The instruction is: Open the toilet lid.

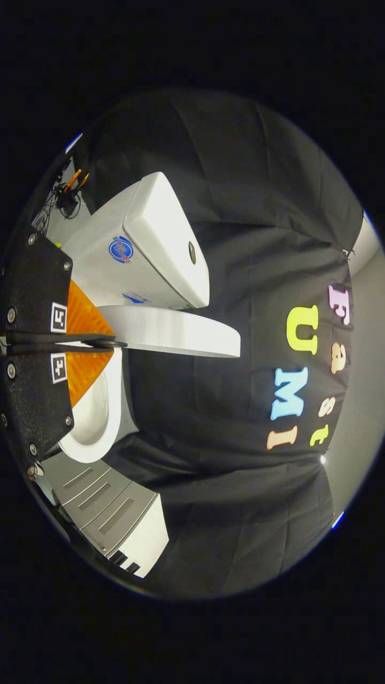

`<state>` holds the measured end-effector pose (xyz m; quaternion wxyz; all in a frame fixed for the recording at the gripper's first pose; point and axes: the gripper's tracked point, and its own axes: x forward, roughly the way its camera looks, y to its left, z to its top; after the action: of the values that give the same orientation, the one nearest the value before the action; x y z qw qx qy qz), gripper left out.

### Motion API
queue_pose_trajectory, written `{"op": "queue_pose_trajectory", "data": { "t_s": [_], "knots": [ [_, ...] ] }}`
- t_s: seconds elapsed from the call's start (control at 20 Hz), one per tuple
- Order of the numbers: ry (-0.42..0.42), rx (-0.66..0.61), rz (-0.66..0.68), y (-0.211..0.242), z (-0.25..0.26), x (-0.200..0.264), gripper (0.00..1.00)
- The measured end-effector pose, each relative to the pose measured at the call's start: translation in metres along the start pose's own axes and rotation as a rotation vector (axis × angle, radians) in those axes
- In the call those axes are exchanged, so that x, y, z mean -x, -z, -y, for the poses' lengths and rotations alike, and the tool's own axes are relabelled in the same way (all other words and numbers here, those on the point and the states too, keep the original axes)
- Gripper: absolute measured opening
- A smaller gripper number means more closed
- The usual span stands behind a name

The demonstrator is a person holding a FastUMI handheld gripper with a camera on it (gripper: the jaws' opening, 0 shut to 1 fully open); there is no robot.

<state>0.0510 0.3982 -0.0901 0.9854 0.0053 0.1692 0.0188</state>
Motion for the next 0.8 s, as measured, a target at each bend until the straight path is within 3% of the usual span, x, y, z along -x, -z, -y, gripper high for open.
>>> {"op": "queue_pose_trajectory", "data": {
  "t_s": [0.3,0.8],
  "knots": [
    [-0.052,0.122,0.009,-0.002,-0.039,-0.003,0.0],
    [-0.088,0.181,0.031,-0.002,-0.069,-0.001,0.0]
  ]
}}
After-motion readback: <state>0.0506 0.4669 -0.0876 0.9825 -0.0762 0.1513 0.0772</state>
